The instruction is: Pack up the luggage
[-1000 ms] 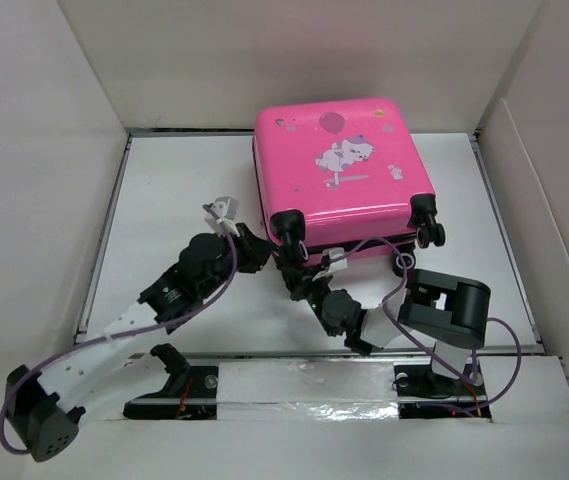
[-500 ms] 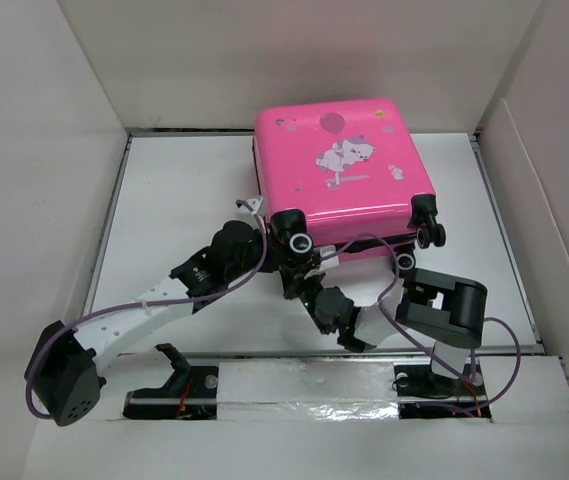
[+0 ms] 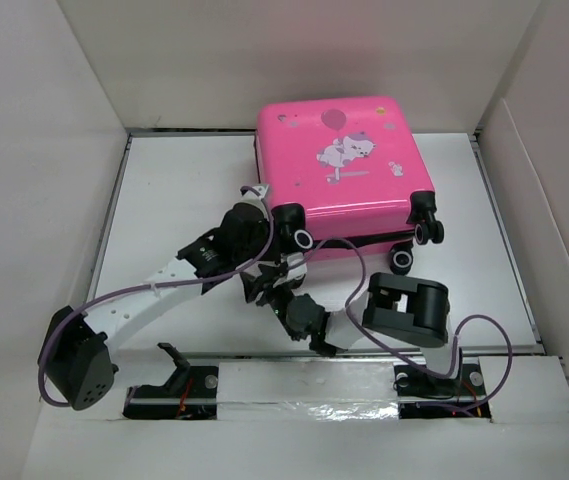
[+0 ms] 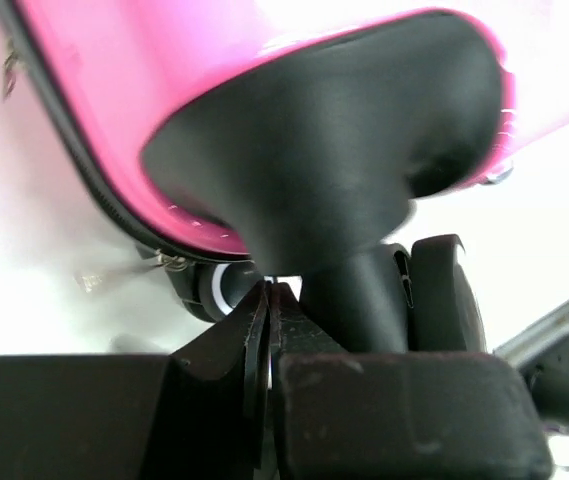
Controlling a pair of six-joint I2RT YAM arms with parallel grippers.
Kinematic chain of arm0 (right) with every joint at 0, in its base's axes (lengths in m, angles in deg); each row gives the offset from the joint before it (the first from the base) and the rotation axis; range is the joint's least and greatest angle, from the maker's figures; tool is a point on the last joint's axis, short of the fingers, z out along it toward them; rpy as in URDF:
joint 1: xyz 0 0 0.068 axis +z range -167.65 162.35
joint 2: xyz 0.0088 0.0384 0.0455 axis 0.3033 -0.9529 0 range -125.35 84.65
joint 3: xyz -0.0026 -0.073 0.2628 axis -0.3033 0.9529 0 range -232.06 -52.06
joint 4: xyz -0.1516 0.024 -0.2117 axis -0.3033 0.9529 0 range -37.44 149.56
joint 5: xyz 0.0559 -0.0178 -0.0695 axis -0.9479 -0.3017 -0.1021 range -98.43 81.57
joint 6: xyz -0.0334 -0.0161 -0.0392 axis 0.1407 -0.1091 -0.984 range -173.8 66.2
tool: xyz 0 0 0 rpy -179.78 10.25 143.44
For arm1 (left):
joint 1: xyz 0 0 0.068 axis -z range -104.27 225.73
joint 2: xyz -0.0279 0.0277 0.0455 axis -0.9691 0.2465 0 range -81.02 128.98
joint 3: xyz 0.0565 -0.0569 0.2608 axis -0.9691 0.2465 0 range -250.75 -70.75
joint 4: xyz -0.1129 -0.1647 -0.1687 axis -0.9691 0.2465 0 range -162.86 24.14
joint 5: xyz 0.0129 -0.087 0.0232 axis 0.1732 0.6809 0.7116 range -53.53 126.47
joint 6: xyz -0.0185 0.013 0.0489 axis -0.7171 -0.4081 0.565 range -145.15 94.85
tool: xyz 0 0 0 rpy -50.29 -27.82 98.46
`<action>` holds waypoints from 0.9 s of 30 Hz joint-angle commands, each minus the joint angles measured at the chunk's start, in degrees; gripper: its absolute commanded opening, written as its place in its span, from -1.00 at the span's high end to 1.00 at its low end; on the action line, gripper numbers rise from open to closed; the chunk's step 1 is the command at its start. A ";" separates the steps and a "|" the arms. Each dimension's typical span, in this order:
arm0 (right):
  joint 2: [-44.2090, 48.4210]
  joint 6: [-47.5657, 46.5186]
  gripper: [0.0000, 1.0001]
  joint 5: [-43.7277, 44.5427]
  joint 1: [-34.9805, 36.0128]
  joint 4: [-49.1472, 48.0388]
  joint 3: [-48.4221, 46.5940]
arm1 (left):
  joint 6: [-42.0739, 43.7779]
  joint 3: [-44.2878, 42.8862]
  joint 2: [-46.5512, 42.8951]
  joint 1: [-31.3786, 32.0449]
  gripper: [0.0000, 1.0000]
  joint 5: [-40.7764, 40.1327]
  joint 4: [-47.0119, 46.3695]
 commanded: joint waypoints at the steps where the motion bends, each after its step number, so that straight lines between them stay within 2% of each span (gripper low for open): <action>1: 3.24 0.35 -0.26 -10.37 5.31 -21.70 4.43 | -0.64 -3.74 -4.36 1.65 1.00 7.56 -13.34; 3: 6.75 1.58 -0.55 -8.53 7.41 -20.15 10.59 | -1.26 -2.59 -5.42 0.33 0.99 8.61 -14.39; 6: 12.88 1.15 -0.71 -3.62 12.58 -16.10 17.36 | -1.17 -1.27 -6.30 -0.38 0.98 8.00 -14.74; 8: 16.15 1.58 -0.77 0.25 14.80 -11.36 20.26 | -1.17 -0.39 -7.17 -0.91 0.98 7.56 -15.18; 12: 25.99 4.84 -0.79 1.14 15.86 -1.25 26.33 | -1.26 0.40 -7.62 -0.91 0.97 8.17 -15.62; 15: 38.28 4.75 -0.83 3.16 15.86 13.21 26.43 | -1.35 1.19 -7.53 -0.91 0.97 8.44 -15.88; 16: 44.32 5.45 -0.86 3.78 15.86 27.02 22.68 | -1.43 1.72 -7.44 -0.91 0.97 8.79 -15.97; 19: 50.25 6.08 -0.98 5.45 14.11 44.16 17.82 | -1.79 3.12 -7.53 -0.91 0.97 8.88 -16.41; 24: 59.66 4.57 -0.93 3.08 9.55 51.75 16.58 | -1.96 6.28 -11.92 -0.91 0.98 5.37 -15.10; 26: 62.38 4.84 -0.76 2.73 8.40 54.40 17.11 | -2.58 8.66 -14.63 -0.91 1.00 5.10 -14.92; 27: 65.09 4.84 -0.59 1.95 6.57 55.10 17.63 | -2.84 9.62 -15.35 -0.91 1.00 5.10 -14.92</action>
